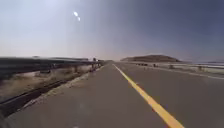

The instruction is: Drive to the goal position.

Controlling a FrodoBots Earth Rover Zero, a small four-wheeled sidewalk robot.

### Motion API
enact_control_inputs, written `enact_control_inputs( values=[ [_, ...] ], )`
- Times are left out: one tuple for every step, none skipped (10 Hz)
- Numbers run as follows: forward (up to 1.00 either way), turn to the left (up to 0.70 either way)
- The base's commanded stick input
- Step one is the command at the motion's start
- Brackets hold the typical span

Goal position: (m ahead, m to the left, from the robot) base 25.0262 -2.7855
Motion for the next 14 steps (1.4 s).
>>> enact_control_inputs(
  values=[
    [0.5, 0.0],
    [0.5, 0.0],
    [0.5, 0.0],
    [0.5, 0.0],
    [0.5, 0.0],
    [0.5, 0.0],
    [0.5, 0.0],
    [0.5, 0.0],
    [0.5, 0.0],
    [0.5, 0.0],
    [0.5, 0.0],
    [0.5, 0.0],
    [0.5, 0.0],
    [0.5, 0.0]
  ],
)
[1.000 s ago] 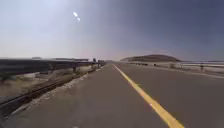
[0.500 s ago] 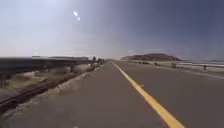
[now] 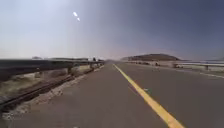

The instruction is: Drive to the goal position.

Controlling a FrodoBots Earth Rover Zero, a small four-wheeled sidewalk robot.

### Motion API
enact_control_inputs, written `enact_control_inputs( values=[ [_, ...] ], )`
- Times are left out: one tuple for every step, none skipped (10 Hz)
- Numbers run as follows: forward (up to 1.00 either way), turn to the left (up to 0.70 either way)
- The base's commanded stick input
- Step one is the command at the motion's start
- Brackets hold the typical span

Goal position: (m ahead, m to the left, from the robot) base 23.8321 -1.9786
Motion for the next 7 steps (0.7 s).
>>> enact_control_inputs(
  values=[
    [0.5, 0.0],
    [0.5, 0.0],
    [0.5, 0.0],
    [0.5, 0.0],
    [0.5, 0.0],
    [0.5, 0.0],
    [0.5, 0.0]
  ],
)
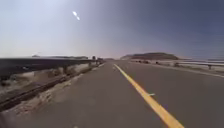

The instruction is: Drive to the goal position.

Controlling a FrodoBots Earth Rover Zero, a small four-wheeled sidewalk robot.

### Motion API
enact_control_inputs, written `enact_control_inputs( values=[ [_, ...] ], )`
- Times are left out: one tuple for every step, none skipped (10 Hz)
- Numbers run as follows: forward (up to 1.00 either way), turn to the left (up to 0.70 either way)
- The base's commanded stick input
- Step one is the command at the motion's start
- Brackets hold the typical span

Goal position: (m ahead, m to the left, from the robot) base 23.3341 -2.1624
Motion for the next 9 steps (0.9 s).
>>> enact_control_inputs(
  values=[
    [0.5, 0.0],
    [0.5, 0.0],
    [0.5, 0.0],
    [0.5, 0.0],
    [0.5, 0.0],
    [0.5, 0.0],
    [0.5, 0.0],
    [0.5, 0.0],
    [0.5, 0.0]
  ],
)
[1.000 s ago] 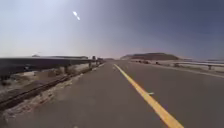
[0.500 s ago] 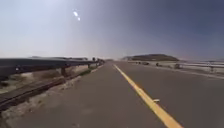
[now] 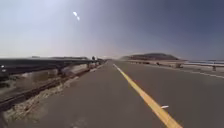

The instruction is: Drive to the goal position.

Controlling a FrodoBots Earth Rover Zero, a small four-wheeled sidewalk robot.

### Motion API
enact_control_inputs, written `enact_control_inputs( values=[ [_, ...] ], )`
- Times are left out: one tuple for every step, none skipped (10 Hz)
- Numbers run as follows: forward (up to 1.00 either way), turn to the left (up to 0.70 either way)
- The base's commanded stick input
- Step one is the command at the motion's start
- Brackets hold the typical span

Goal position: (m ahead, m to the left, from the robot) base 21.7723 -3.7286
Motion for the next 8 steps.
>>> enact_control_inputs(
  values=[
    [0.5, 0.0],
    [0.5, 0.0],
    [0.5, 0.0],
    [0.5, 0.0],
    [0.5, 0.0],
    [0.5, 0.0],
    [0.5, 0.0],
    [0.5, 0.0]
  ],
)
